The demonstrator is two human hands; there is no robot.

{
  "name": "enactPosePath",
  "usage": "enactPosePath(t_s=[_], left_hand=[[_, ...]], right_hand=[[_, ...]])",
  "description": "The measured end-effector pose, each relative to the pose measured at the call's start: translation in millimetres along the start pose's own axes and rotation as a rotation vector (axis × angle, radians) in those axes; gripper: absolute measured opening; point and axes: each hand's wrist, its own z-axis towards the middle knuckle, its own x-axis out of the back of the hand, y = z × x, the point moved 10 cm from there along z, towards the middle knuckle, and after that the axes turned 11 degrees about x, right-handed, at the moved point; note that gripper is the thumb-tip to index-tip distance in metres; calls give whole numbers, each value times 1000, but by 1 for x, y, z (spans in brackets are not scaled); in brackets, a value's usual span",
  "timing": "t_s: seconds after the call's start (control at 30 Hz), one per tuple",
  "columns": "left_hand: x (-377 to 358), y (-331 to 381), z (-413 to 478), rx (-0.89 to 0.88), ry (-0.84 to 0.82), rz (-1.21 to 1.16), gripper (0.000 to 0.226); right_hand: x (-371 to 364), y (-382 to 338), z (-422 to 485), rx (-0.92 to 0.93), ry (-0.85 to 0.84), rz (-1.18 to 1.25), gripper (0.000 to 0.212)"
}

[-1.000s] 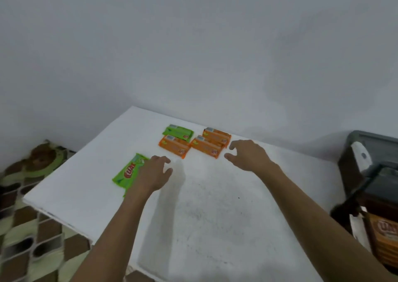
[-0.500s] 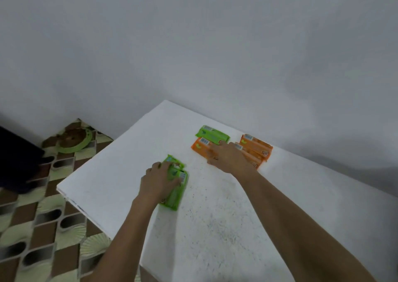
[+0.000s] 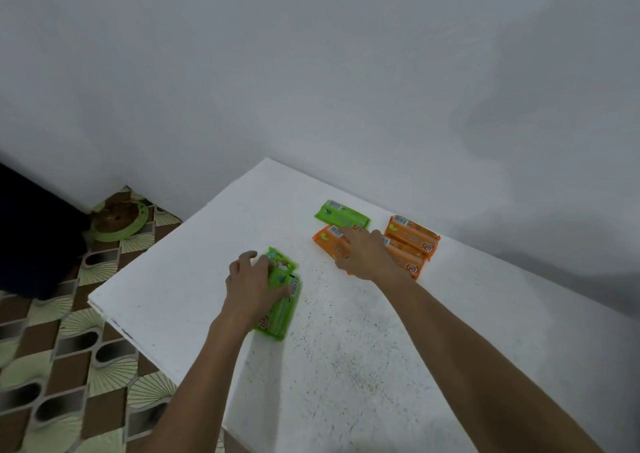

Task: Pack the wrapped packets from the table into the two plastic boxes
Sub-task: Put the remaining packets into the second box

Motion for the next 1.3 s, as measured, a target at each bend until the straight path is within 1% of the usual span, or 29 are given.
enactPosePath(t_s=[0.1,0.2,0.3,0.43,0.5,0.6,0.67,0.73,0.83,0.93,1.0,1.1,1.3], left_hand=[[9,16,-13,-67,50,24,55],[11,29,-27,-85,-28,-105,41],[17,43,-40,-138,-11,-169,37],[25,51,-50,-146,-8,-411,35],[23,56,-55,-151,-67,-574,37],[9,65,-66,-108,-255,-897,30],[-2,71,-77,-63,-359,-1047,23],[-14,76,-86,-15,-453,-1147,22],[-35,88,-103,40,-588,-1236,24],[-51,114,-131,72,-730,-1343,23],[-65,132,-154,143,-836,-1445,23],[-86,156,-188,275,-990,-1537,15],[-117,210,-254,373,-1252,-1568,54]], right_hand=[[7,5,-10,-17,16,234,79],[21,9,-29,-39,73,487,82],[31,17,-49,-79,150,800,81],[41,35,-77,-125,281,1142,76],[45,48,-93,-172,356,1254,70],[56,65,-120,-183,449,1282,45],[64,72,-141,-181,492,1267,38],[73,79,-163,-176,544,1240,35],[88,89,-199,-174,597,1194,26],[104,102,-238,-173,609,1070,19],[112,110,-263,-181,605,1014,19],[117,122,-300,-178,604,1033,28],[125,144,-375,-141,616,1110,39]])
